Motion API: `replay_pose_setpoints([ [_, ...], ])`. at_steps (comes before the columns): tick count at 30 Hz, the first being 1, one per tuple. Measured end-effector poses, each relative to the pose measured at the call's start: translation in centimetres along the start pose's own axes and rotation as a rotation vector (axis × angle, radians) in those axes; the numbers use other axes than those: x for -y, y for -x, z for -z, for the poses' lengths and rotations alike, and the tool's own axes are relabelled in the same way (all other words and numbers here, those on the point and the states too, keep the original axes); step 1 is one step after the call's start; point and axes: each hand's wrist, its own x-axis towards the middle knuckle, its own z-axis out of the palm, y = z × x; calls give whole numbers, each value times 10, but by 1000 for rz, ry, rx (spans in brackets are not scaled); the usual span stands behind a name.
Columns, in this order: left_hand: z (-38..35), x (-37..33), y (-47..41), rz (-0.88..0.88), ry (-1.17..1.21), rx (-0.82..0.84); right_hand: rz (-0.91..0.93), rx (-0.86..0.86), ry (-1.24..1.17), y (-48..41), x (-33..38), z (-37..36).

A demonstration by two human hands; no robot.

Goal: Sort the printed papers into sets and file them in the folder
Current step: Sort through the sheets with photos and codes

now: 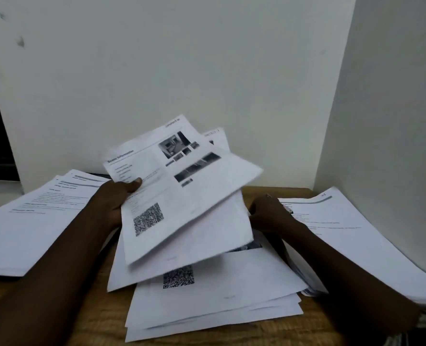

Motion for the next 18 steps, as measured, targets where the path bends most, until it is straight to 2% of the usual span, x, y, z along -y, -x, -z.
replay_pose_setpoints([
  [2, -3, 1, 3, -28, 4, 15, -10, -49, -24, -7, -8, 5],
  [4, -5, 3, 1, -66, -7, 25, 37, -199, -160, -4, -5, 15],
  [6, -10, 5, 3, -46, -52, 47, 11, -193, -655, -3, -2, 26],
  [7, -11, 6, 4, -33, -75, 66, -28, -119, -888, -1, 1, 31],
  [8, -13, 6, 6, -28, -102, 78, -43, -34, -1006, 2, 4, 34],
  [10, -15, 5, 8, -31, -125, 101, -21, 59, -983, 3, 8, 30],
  [18, -19, 6, 11, -48, -105, 135, 20, -95, -936, -3, 6, 20],
])
